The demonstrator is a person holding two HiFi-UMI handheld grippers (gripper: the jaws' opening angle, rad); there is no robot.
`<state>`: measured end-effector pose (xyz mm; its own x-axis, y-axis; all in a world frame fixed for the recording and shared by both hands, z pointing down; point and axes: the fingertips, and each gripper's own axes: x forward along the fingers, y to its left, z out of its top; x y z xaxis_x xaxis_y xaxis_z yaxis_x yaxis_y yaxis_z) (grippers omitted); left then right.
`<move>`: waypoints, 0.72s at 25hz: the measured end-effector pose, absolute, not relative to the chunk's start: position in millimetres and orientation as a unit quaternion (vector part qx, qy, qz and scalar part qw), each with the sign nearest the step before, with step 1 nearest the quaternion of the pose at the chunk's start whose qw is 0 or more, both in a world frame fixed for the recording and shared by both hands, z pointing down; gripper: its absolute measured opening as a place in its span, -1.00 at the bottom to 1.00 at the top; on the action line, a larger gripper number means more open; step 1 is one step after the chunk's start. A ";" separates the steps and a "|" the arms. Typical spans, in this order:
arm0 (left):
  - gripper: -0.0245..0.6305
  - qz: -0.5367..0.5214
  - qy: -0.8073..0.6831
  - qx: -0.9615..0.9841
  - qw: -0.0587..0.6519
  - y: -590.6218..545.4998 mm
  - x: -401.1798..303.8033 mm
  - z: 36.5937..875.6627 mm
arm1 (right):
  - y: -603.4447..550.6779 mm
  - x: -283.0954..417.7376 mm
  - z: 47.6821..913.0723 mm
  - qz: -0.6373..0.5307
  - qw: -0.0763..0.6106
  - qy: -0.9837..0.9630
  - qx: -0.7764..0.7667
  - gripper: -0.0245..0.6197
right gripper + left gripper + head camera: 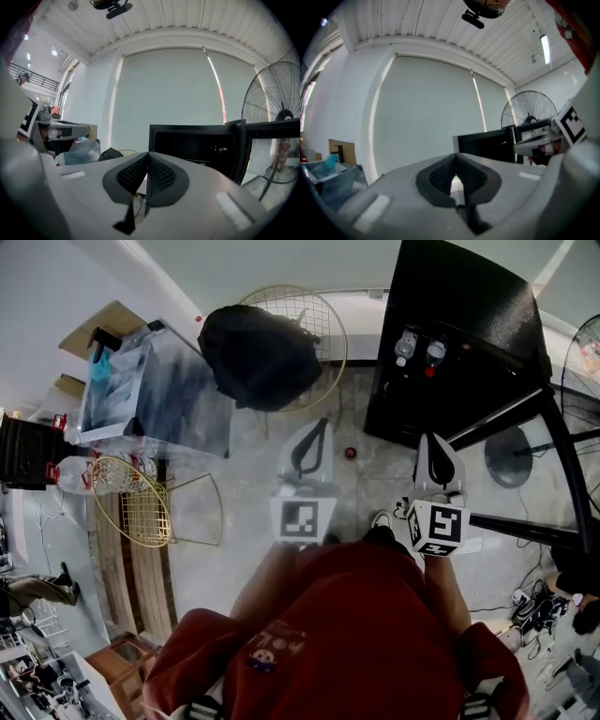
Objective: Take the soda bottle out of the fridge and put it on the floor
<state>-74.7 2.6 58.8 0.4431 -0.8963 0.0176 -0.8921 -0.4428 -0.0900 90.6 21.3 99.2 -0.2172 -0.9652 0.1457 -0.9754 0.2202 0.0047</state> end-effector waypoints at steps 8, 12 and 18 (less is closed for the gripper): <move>-0.93 -0.037 0.524 -0.850 0.033 4.1 -71.8 62.6 | 22.5 93.9 98.7 0.042 0.062 -0.779 0.622 -0.92; -0.93 -0.036 0.520 -0.852 0.036 6.6 -71.7 63.0 | 25.1 93.8 99.3 0.042 0.064 -0.778 0.624 -0.92; -0.93 -0.037 0.521 -0.852 0.036 8.7 -72.0 62.4 | 28.2 93.9 99.4 0.043 0.067 -0.778 0.624 -0.92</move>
